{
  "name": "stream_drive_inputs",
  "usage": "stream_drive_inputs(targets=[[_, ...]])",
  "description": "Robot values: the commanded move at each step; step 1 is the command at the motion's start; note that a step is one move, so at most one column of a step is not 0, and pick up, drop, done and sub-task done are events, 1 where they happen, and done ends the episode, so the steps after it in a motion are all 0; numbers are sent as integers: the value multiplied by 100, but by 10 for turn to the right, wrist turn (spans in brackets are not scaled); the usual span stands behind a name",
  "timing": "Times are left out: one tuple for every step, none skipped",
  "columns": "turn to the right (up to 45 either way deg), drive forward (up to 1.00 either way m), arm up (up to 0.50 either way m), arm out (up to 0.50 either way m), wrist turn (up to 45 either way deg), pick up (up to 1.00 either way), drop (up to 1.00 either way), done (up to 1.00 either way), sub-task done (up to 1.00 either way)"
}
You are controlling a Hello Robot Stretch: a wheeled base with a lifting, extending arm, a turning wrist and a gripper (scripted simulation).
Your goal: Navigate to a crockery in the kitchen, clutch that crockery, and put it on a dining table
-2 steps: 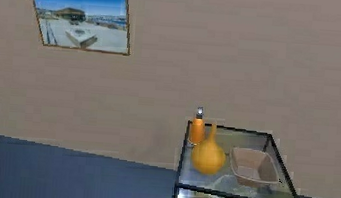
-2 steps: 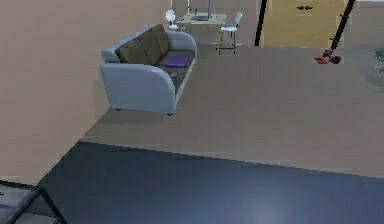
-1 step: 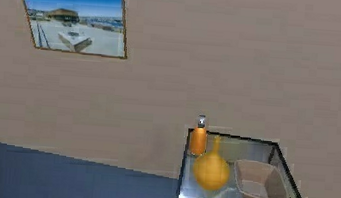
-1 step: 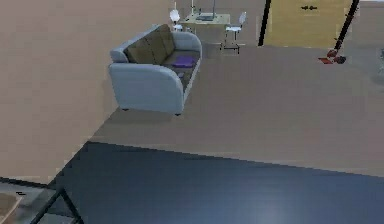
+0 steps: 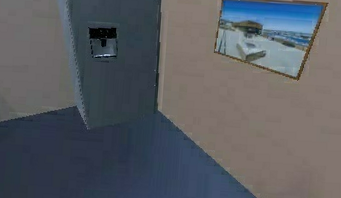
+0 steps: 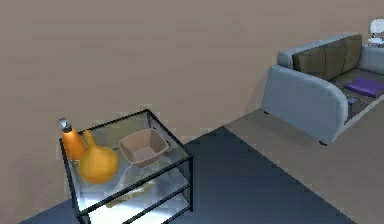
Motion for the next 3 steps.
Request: stream_drive_inputs(targets=[[-120,0,0,0,0,0,0,0,0],[0,0,50,0,0,0,0,0,0],[0,0,28,0,0,0,0,0,0]])
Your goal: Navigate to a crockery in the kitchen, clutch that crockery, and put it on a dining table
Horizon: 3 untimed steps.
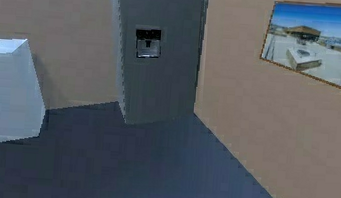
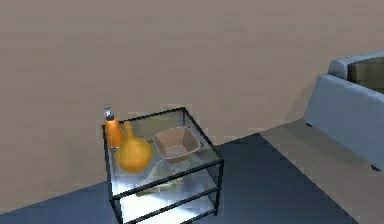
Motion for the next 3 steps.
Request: stream_drive_inputs(targets=[[0,0,0,44,0,0,0,0,0],[0,0,0,0,450,0,0,0,0],[0,0,0,0,450,0,0,0,0]])
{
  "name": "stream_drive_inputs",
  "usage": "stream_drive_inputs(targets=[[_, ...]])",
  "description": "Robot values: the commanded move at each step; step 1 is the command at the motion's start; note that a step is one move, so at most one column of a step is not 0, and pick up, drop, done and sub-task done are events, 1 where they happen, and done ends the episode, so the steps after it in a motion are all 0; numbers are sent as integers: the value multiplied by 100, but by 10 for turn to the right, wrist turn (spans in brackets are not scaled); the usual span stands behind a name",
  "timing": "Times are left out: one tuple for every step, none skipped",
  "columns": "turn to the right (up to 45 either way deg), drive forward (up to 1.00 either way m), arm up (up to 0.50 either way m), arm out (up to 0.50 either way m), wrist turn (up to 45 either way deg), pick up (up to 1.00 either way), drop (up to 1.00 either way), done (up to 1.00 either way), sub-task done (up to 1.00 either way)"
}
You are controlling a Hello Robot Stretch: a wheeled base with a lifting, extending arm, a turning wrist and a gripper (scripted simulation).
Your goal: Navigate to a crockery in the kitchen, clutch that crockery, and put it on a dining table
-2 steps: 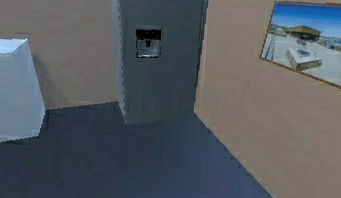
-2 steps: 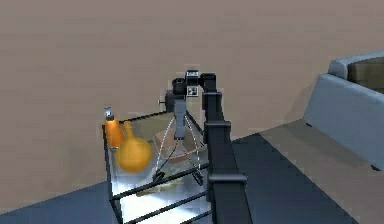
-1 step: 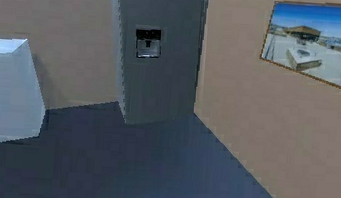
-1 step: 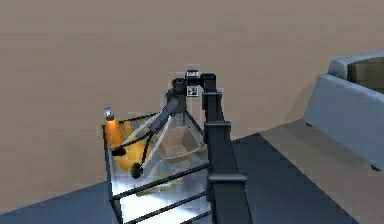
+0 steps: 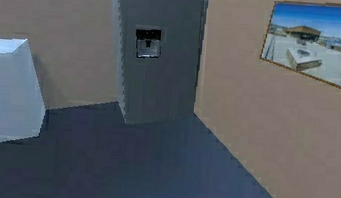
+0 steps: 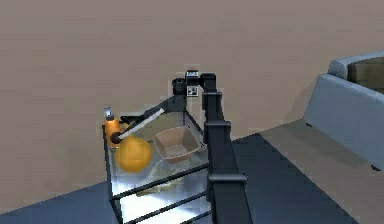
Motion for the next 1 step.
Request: stream_drive_inputs(targets=[[0,0,0,0,450,0,0,0,0]])
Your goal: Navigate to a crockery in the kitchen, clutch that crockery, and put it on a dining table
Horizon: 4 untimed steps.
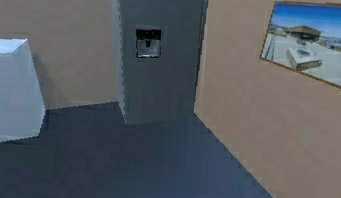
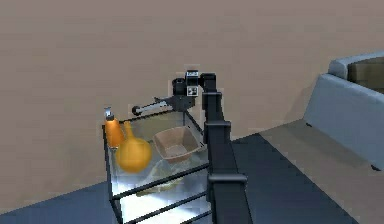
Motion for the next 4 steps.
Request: stream_drive_inputs(targets=[[0,0,0,0,150,0,0,0,0],[0,0,-30,0,0,0,0,0,0],[0,0,0,0,0,100,0,0,0],[0,0,10,0,0,0,0,0,0]])
